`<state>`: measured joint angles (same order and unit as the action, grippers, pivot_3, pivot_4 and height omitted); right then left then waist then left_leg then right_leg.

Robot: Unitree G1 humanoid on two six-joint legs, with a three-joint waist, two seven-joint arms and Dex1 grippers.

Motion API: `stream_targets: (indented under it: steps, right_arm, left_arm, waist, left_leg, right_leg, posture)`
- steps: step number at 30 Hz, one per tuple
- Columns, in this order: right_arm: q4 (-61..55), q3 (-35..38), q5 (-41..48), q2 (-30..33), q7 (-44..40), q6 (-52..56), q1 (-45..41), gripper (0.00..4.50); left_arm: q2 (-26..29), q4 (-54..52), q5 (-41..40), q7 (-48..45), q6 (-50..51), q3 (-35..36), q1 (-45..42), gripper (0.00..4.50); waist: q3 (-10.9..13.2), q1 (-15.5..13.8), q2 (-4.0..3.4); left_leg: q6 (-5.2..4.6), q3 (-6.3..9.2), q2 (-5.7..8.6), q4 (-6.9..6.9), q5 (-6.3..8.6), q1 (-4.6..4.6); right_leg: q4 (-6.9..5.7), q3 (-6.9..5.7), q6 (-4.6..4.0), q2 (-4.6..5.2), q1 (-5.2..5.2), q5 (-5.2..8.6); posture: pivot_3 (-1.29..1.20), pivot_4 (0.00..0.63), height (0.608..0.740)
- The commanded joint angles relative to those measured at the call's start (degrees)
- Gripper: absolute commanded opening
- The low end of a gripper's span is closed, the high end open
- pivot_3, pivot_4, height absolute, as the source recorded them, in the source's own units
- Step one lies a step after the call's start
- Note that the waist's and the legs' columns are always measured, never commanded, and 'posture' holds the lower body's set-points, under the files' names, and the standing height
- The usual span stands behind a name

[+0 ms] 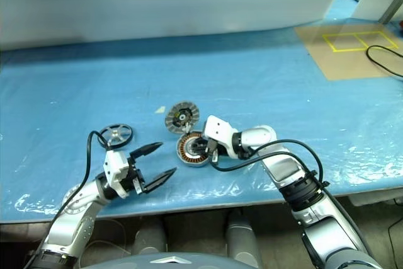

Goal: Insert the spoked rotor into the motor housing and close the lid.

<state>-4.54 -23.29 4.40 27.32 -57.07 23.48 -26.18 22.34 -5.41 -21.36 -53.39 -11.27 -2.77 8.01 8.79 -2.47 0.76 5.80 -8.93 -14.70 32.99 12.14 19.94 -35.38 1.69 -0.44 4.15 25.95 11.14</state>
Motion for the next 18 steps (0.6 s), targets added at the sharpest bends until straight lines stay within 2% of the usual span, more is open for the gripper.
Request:
stream_targets:
  steps: [1, 5, 12, 18]
  right_arm:
    - [0.0, -0.4, -0.2, 0.1, -0.3, 0.0, 0.4, 0.62]
    - [0.0, -0.5, 0.0, 0.0, -0.5, 0.3, 0.5, 0.62]
    - [-1.0, 2.1, 3.3, -1.4, -0.3, 2.5, 0.4, 2.93]
    - [-3.7, 8.4, 12.0, -4.0, 0.1, 8.7, -0.7, 2.93]
  left_arm:
    - [0.4, -1.5, -0.6, -0.2, -0.4, 0.3, -0.1, 4.5]
    - [0.4, -1.5, -0.6, -0.2, -0.3, 0.3, -0.2, 4.5]
    - [0.5, -1.5, -0.5, -0.2, -0.4, 0.4, -0.2, 4.5]
    - [0.4, -1.2, -0.3, -0.3, -0.2, 0.0, -0.3, 4.5]
  waist:
    - [0.0, 0.0, 0.0]
    - [0.0, 0.0, 0.0]
    - [0.0, 0.0, 0.0]
    - [0.0, 0.0, 0.0]
  left_leg:
    - [0.0, 0.0, 0.0, 0.0, 0.0, 0.0]
    - [0.0, 0.0, 0.0, 0.0, 0.0, 0.0]
    - [0.0, 0.0, 0.0, 0.0, 0.0, -0.01]
    - [-0.02, 0.0, 0.0, 0.02, 0.01, 0.01]
  right_leg:
    - [0.0, 0.0, 0.0, 0.0, 0.0, 0.0]
    - [0.0, 0.0, 0.0, 0.0, 0.0, 0.0]
    - [-0.01, 0.0, 0.0, 0.0, 0.0, 0.0]
    - [-0.05, 0.0, 0.0, 0.0, 0.01, 0.0]
  posture:
    - [0.0, 0.15, 0.74]
    - [0.0, 0.15, 0.74]
    - [0.0, 0.15, 0.74]
    - [0.0, 0.15, 0.74]
